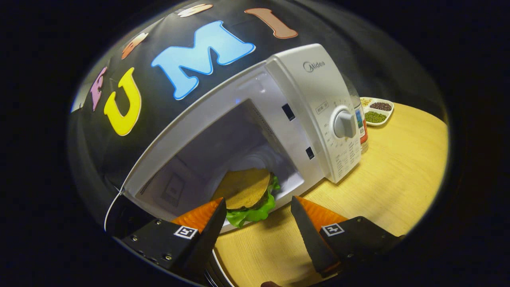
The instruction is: Open the microwave, put the food inside, and close the microwave door.
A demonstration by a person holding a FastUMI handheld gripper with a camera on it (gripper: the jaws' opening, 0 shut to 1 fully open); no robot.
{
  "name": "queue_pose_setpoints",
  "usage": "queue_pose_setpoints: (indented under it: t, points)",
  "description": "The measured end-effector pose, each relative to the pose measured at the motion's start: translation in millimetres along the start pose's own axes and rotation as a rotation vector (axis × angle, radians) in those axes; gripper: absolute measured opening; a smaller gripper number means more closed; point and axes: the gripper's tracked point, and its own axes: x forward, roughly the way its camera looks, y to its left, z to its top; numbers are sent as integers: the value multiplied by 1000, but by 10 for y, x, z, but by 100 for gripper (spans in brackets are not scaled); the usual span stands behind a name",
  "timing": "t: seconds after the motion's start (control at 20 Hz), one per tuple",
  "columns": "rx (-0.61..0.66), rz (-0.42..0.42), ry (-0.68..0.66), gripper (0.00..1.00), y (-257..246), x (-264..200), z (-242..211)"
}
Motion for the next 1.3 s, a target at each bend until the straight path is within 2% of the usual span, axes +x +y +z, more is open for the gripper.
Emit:
queue_pose_setpoints:
  t: [0.15,0.4,0.7,0.9,1.3]
  points:
    - [-94,37,-11,97,52,-384,77]
    - [-276,163,-21,97,325,-1051,110]
    - [-433,327,-71,97,760,-1758,196]
    - [-469,465,-108,97,1176,-2204,182]
    - [-559,768,-118,97,2035,-3085,-345]
